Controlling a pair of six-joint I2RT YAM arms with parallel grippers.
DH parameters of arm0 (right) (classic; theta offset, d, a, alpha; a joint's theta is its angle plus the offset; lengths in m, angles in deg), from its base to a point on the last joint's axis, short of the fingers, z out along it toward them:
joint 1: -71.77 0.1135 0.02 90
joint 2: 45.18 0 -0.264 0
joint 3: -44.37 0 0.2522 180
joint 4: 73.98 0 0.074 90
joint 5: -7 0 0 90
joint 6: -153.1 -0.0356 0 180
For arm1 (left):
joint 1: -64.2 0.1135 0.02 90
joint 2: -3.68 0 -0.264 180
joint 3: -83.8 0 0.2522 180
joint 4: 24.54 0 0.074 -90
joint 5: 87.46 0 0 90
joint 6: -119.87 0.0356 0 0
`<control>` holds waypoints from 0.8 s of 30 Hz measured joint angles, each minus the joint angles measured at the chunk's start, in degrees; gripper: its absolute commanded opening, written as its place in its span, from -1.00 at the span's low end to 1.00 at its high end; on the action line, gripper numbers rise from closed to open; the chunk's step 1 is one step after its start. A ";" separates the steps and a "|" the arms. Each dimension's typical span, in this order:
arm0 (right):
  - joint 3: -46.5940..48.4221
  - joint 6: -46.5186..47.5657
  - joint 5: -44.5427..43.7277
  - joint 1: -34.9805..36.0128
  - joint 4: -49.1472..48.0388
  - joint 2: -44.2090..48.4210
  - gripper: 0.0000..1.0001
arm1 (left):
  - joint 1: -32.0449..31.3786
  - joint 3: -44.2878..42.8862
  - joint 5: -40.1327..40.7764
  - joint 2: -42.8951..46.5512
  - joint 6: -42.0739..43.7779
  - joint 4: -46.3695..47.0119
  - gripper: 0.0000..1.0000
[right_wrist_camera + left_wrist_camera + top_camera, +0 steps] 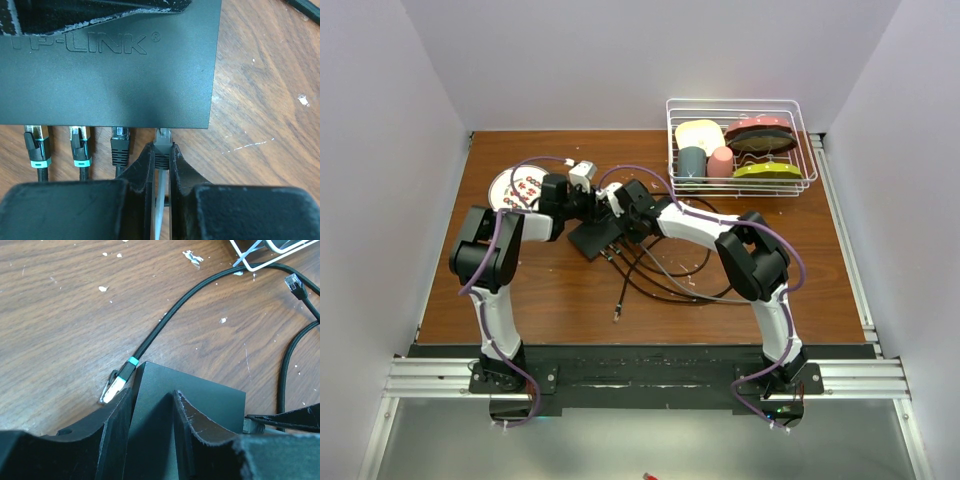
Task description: Insert the plug into the switch port
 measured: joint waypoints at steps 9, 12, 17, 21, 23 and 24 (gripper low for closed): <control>0.07 0.11 0.28 -0.81 -0.20 0.00 -1.00 | -0.37 -1.03 -0.04 -0.96 0.17 0.15 -0.74; 0.52 -0.15 0.59 -1.14 -0.20 -0.22 -1.00 | -0.42 -1.03 0.07 -1.03 0.20 0.42 -0.78; 1.53 -0.61 1.22 -1.46 0.15 -0.83 -1.00 | -0.42 -1.03 0.26 -1.22 0.28 0.96 -0.83; 4.13 -0.74 1.60 -1.73 1.33 -2.51 -1.00 | -0.42 -1.03 1.25 -1.25 1.03 1.42 -0.85; 4.26 -0.74 1.79 -1.77 1.55 -2.60 -1.00 | -0.42 -1.03 1.27 -1.25 1.05 1.49 -0.86; 4.26 -0.74 1.90 -1.79 1.55 -2.60 -1.00 | -0.42 -1.03 1.27 -1.25 1.05 1.49 -0.86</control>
